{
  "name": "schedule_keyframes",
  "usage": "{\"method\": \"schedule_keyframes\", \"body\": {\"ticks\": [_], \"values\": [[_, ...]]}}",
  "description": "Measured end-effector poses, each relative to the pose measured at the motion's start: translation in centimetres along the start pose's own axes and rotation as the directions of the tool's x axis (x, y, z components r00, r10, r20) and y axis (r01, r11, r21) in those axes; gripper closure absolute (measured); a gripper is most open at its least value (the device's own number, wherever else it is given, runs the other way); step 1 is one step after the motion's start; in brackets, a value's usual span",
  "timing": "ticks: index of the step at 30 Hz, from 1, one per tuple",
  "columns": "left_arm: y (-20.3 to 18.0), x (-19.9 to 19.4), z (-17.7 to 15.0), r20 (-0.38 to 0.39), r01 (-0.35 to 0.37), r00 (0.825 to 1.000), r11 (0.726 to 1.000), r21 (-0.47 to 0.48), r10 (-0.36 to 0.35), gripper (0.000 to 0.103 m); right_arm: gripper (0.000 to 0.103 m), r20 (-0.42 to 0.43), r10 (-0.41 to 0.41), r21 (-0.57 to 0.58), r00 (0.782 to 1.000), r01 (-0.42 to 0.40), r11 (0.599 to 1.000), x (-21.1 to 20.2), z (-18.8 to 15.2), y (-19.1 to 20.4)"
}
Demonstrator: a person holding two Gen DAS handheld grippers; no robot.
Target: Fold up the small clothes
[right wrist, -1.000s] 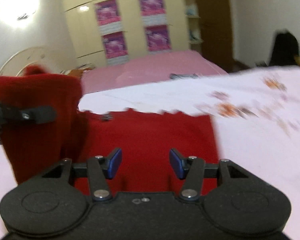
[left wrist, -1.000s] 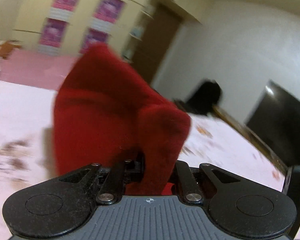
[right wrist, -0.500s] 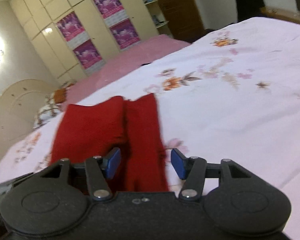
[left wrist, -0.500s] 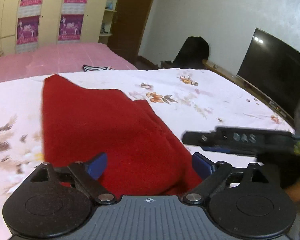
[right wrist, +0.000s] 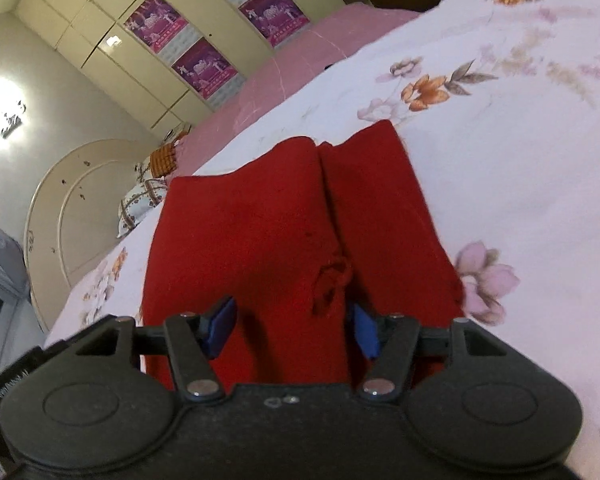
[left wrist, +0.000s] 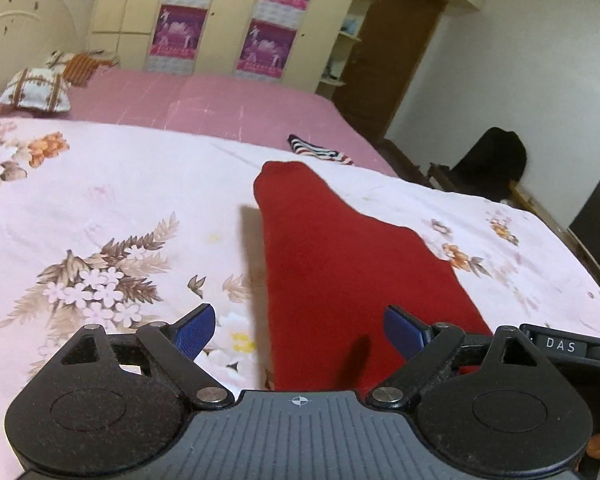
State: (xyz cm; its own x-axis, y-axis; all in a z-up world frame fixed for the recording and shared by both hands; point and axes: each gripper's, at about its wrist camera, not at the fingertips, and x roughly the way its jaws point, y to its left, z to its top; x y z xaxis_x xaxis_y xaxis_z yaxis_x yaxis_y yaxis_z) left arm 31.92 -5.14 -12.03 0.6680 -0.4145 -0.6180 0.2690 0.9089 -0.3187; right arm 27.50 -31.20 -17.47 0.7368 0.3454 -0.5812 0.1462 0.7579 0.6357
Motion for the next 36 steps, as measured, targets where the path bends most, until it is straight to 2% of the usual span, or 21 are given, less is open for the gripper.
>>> {"method": "schedule_keyframes", "body": {"ticks": [4, 5, 8, 12, 14, 17, 19, 21, 22, 25, 28, 31, 34, 36], "values": [[-0.6, 2.3, 0.0, -0.008, -0.013, 1.000, 1.000, -0.002, 0.013, 0.013, 0.066, -0.011, 0.041, 0.019, 0.999, -0.041, 0.999, 1.2, 0.5, 0.0], [-0.3, 2.9, 0.1, -0.009, -0.011, 1.000, 1.000, -0.010, 0.011, 0.013, 0.080, -0.015, 0.053, 0.000, 0.999, -0.053, 0.999, 1.4, 0.4, 0.4], [-0.1, 3.1, 0.3, 0.008, -0.011, 1.000, 1.000, -0.018, 0.011, 0.013, 0.085, 0.013, 0.055, -0.043, 0.998, -0.055, 0.998, 0.5, 0.0, 1.6], [-0.7, 2.8, 0.7, 0.019, 0.024, 1.000, 1.000, -0.017, -0.024, 0.013, 0.086, 0.117, 0.043, -0.131, 0.992, -0.027, 0.991, -2.6, 0.5, 3.1], [-1.5, 2.9, 0.7, 0.018, 0.050, 0.999, 0.999, -0.004, -0.050, 0.013, 0.086, 0.142, 0.032, -0.159, 0.989, -0.009, 0.987, -4.4, 0.8, 3.0], [-2.8, 3.6, 0.1, -0.004, 0.057, 0.998, 0.998, 0.029, -0.057, 0.013, 0.086, 0.142, -0.019, -0.160, 0.990, 0.042, 0.986, -5.4, 0.7, 1.5], [-3.6, 4.7, -0.8, -0.051, 0.052, 0.998, 0.997, 0.054, -0.049, 0.013, 0.086, 0.121, -0.071, -0.130, 0.990, 0.087, 0.988, -5.1, 0.0, -0.2], [-4.1, 6.3, -1.8, -0.114, 0.042, 0.993, 0.996, 0.079, -0.032, 0.012, 0.083, 0.111, -0.154, -0.130, 0.982, 0.168, 0.977, -4.0, -0.9, -1.5], [-4.1, 6.7, -2.2, -0.126, 0.036, 0.992, 0.996, 0.077, -0.026, 0.012, 0.081, 0.100, -0.166, -0.128, 0.981, 0.178, 0.976, -3.5, -1.2, -2.0], [-3.7, 6.3, -2.2, -0.124, 0.027, 0.992, 0.998, 0.061, -0.019, 0.012, 0.076, 0.122, -0.167, -0.151, 0.978, 0.184, 0.971, -4.5, -1.4, -1.1], [-3.5, 4.7, -1.8, -0.093, 0.011, 0.996, 0.998, 0.068, -0.005, 0.012, 0.073, 0.200, -0.202, -0.202, 0.959, 0.242, 0.949, -7.1, -1.4, 0.3], [-4.0, 3.4, -2.3, -0.091, 0.024, 0.996, 0.995, 0.095, -0.016, 0.012, 0.073, 0.257, -0.168, -0.205, 0.952, 0.224, 0.953, -9.6, -1.8, 1.6], [-4.0, 4.0, -3.8, -0.134, 0.004, 0.991, 0.996, 0.093, 0.008, 0.012, 0.073, 0.245, -0.156, -0.285, 0.957, 0.225, 0.932, -9.4, -3.3, 3.1], [-3.7, 4.3, -4.6, -0.141, 0.003, 0.990, 0.997, 0.073, 0.007, 0.012, 0.076, 0.191, -0.174, -0.312, 0.966, 0.228, 0.922, -8.1, -4.7, 2.9]]}}
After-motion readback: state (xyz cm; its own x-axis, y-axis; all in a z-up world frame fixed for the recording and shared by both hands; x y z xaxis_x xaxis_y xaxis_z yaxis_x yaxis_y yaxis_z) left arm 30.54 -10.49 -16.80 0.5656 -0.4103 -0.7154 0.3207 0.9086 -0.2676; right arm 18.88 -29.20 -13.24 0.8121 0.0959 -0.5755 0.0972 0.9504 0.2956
